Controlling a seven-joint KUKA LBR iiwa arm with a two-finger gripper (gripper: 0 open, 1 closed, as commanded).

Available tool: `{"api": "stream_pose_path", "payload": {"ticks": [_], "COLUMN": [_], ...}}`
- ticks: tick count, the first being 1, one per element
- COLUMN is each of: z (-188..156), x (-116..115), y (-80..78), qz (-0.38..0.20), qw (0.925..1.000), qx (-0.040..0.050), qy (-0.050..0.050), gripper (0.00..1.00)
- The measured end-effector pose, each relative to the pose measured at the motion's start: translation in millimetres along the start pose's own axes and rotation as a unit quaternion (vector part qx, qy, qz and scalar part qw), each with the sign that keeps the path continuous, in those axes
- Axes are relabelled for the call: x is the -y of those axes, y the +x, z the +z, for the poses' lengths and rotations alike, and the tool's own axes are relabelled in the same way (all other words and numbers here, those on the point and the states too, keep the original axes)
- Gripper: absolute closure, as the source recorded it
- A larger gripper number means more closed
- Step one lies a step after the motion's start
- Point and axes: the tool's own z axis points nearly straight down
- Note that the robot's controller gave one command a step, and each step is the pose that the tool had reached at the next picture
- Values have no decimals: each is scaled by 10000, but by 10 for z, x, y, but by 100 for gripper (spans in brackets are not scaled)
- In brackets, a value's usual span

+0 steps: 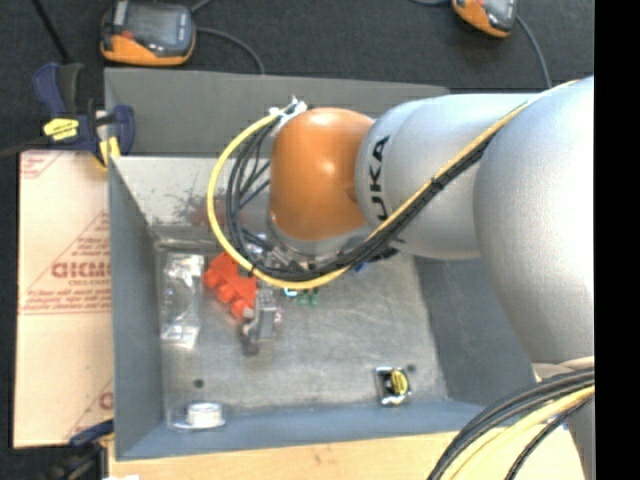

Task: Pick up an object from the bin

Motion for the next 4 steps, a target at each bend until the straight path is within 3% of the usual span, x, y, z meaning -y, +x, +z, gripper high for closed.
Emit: {"api": "stream_pose_path", "payload": {"ticks": [1,2,3,4], "z": [706,423,317,723], "x": [-48,-8,-12,128], "y": [-214,-136,-9,-165], "qz": [1276,1534,2796,3300], "qw": [9918,9881,9601,9440], "qx": [99,59,23,54], "qy": [-28,-17,-6,-24], "gripper": [0,0,0,0]}}
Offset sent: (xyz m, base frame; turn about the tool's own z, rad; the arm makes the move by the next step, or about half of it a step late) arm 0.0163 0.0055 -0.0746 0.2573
